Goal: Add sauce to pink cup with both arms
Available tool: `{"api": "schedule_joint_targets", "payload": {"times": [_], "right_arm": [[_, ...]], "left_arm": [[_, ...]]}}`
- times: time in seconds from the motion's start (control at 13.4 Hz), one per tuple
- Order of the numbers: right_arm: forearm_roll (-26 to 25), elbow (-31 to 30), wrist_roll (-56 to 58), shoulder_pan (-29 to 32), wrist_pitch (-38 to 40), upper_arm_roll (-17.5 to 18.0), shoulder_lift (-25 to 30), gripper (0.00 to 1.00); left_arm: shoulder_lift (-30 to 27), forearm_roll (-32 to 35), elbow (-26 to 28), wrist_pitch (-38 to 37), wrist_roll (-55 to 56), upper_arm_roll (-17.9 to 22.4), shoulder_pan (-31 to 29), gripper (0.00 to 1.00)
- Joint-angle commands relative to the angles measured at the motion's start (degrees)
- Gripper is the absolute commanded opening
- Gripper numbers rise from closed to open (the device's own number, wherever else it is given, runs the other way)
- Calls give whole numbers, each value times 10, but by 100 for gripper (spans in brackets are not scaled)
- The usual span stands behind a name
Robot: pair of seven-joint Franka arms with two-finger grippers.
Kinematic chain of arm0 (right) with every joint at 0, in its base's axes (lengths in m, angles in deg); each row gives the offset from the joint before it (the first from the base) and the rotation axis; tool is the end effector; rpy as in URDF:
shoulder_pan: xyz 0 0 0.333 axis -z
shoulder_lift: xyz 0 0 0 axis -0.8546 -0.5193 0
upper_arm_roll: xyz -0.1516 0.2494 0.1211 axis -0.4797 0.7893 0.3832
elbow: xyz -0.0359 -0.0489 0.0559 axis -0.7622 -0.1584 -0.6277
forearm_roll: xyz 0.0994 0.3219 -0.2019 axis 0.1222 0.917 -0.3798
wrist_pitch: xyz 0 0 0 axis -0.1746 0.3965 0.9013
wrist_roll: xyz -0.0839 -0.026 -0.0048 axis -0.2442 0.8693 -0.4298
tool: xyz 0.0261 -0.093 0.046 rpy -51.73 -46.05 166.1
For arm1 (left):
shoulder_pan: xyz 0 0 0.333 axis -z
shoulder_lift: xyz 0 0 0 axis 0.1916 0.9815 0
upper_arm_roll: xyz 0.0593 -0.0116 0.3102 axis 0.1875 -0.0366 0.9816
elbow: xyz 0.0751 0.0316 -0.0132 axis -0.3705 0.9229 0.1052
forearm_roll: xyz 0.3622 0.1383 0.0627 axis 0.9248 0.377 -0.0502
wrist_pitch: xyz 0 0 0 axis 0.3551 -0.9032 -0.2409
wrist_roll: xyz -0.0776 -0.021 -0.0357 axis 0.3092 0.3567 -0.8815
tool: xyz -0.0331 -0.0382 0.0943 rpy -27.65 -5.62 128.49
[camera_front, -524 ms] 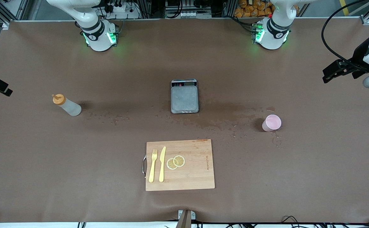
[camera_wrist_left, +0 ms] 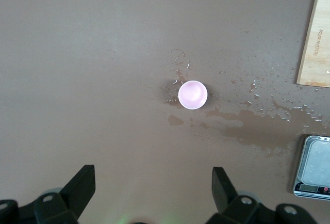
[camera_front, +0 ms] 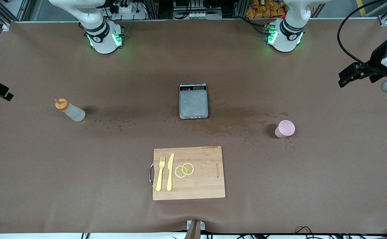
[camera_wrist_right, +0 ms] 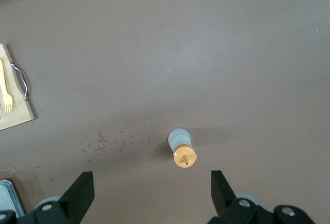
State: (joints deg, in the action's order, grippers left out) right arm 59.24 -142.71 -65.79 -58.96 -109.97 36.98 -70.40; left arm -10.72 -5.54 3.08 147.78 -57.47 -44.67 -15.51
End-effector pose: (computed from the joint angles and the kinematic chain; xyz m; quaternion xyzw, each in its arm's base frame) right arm 0.5656 -0.0557 0.6428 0.9912 -0.1308 0.0139 0.0113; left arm 0.5451 -0.0600 0.6416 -0.9977 -0.0625 0.0098 0.0223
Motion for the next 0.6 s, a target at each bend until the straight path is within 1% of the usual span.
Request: {"api": "schedule_joint_targets", "payload": {"times": [0.0, 0.15, 0.3, 0.52], "right_arm": [[-9, -3, 10, 6, 1, 6, 0, 100], [-9, -2, 10, 9, -1, 6, -1, 100], [-11, -1, 9, 10, -5, 6, -1, 100], [-9, 1, 8, 24, -5, 6, -1, 100]], "left_arm": [[15, -2, -18, -5, -11, 5, 5, 100], [20, 5, -17, -5, -6, 0, 5, 100], [22, -2, -11, 25, -12, -1, -4, 100], [29, -2, -5, 35, -8, 0, -1, 100]]}}
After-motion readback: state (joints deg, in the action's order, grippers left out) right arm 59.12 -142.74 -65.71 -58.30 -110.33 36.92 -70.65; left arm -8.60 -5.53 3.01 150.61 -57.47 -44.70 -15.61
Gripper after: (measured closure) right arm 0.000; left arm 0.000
